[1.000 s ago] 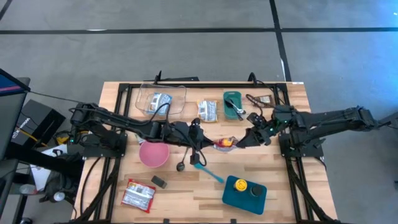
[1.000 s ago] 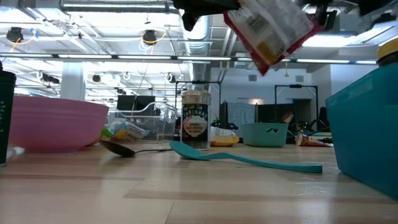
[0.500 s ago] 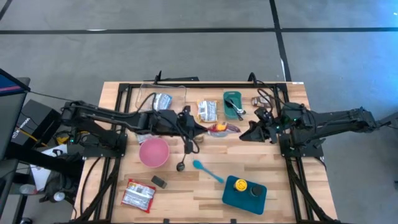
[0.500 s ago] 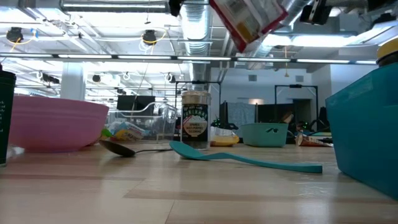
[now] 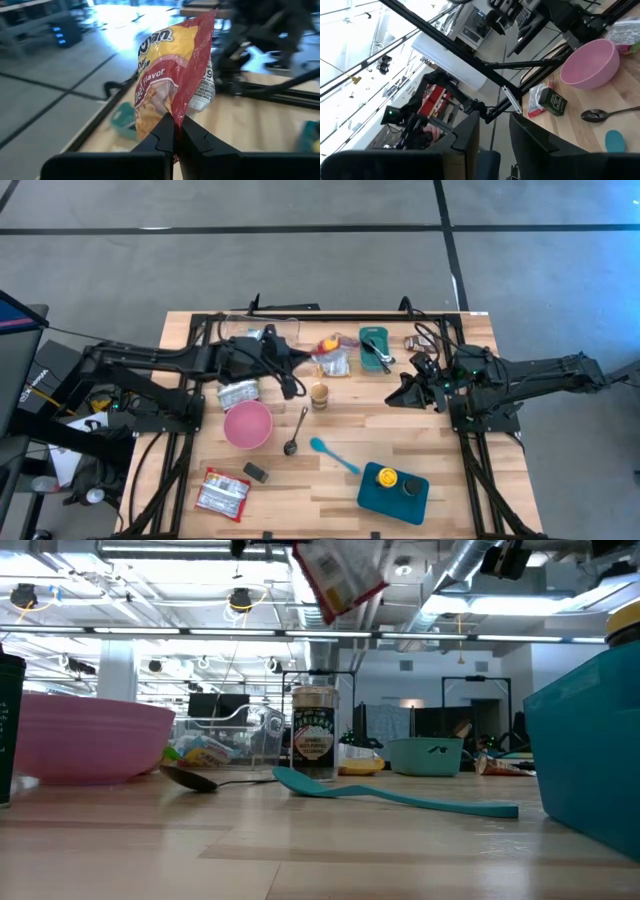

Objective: Pick & Place Food Item
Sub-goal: Put the red noodle pack into the transparent bin

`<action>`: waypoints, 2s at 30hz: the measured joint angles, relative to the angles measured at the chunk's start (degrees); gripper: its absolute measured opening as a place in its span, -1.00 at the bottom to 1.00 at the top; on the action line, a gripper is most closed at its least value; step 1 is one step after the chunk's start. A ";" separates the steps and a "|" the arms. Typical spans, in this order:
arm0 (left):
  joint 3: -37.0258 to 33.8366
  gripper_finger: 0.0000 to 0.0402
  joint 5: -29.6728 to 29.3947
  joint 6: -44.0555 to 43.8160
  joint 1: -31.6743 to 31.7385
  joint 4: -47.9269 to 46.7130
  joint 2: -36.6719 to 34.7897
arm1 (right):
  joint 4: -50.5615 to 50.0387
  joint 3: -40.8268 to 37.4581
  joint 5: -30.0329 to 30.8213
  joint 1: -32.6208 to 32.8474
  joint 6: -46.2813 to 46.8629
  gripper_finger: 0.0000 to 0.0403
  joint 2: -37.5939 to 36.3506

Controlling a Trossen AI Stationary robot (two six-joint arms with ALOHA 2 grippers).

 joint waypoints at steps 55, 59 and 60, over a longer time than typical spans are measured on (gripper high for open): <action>-9.30 -1.00 4.81 25.11 34.18 -37.73 -13.34 | 2.67 -0.06 6.01 -0.65 0.24 -0.49 6.54; -12.29 -1.00 4.65 27.55 36.02 -33.45 -13.36 | 2.67 -0.06 6.40 -0.74 0.22 -0.49 6.54; -13.06 -1.00 4.65 28.28 36.40 -32.10 -13.36 | 2.67 -0.06 6.50 -0.74 0.22 -0.49 6.54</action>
